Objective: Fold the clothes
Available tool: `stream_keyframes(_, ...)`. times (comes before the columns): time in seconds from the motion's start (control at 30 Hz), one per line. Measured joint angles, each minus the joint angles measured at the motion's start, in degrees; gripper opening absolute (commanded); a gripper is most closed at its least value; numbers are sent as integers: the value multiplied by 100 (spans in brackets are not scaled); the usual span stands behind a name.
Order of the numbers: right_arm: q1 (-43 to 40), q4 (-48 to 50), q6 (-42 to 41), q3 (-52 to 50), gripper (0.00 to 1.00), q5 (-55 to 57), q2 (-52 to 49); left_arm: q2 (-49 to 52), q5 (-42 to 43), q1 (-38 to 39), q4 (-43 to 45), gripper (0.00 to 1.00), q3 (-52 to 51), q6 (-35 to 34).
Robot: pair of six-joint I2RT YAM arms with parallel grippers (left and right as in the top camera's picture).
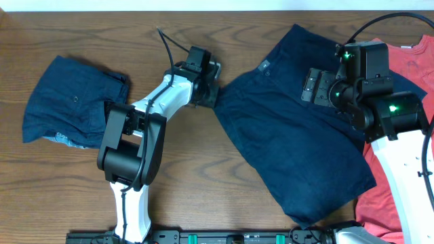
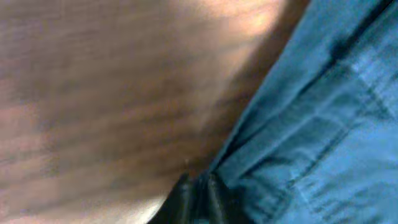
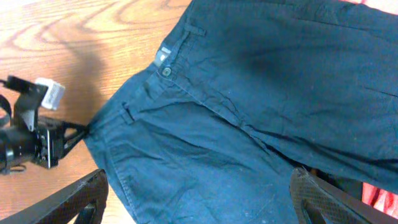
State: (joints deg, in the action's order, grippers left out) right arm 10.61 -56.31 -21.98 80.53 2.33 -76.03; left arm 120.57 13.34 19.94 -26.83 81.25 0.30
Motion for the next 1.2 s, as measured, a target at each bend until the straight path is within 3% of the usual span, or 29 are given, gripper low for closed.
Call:
stream_keyframes(0.3,0,-155,0,0,91,94,0,-105,-807,-282,-879,6,26,13)
stream_keyframes(0.57,-42,-308,-17,0,93,354,-2,-227,-1263,-1641,-2035,6,-9,-2)
stream_keyframes(0.77,-590,-306,-186,0,89,393,-273,-879,-1220,-2385,-2400,6,-116,-7)
stream_keyframes(0.87,-1049,-302,-273,0,81,398,-636,-1475,-1156,-2378,-2597,6,-116,-9)
stream_keyframes(1.0,-1794,-297,-365,0,62,302,-1325,-2149,-1019,-2321,-2865,9,-116,-48)
stream_keyframes(1.07,-2094,-275,-367,0,51,195,-1696,-2398,-890,-2321,-2933,17,-116,-48)
stream_keyframes(1.1,-2223,-251,-374,0,44,140,-1882,-2507,-791,-2321,-2964,26,-116,-61)
stream_keyframes(1.2,-2505,-125,-396,0,16,-66,-2437,-2704,-428,-2323,-2986,38,-116,-85)
